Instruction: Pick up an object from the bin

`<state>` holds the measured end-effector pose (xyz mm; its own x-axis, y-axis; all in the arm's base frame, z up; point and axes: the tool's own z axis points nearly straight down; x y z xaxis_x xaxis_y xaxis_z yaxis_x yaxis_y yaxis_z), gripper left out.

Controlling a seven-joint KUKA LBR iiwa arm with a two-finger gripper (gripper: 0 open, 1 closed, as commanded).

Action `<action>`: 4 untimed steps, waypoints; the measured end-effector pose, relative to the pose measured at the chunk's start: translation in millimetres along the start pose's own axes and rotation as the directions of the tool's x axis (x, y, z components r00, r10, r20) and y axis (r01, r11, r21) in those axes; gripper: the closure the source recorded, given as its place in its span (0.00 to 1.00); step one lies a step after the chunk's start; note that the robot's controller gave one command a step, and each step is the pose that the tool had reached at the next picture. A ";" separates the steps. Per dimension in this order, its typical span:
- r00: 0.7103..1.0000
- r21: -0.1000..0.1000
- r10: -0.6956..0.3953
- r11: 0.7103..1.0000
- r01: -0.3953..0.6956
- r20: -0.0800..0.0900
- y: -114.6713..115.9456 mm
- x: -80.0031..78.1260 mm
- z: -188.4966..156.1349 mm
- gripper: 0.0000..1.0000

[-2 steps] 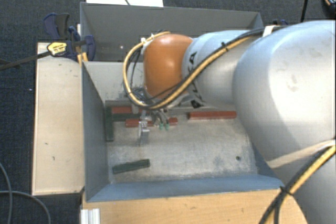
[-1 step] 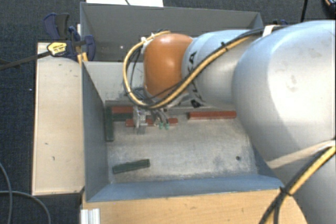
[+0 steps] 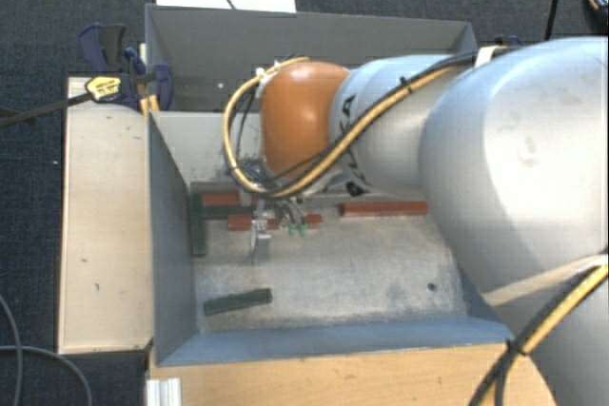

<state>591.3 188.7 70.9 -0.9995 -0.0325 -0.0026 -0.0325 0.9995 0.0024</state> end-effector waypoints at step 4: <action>1.000 0.000 0.008 1.000 -0.008 0.000 0.0 0.0 0.0 0.00</action>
Offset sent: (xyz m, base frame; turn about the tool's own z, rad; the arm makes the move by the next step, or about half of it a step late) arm 0.0000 0.0000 0.0000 0.0000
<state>591.3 188.7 70.9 -0.9997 -0.0248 -0.0025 -0.0248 0.9997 0.0026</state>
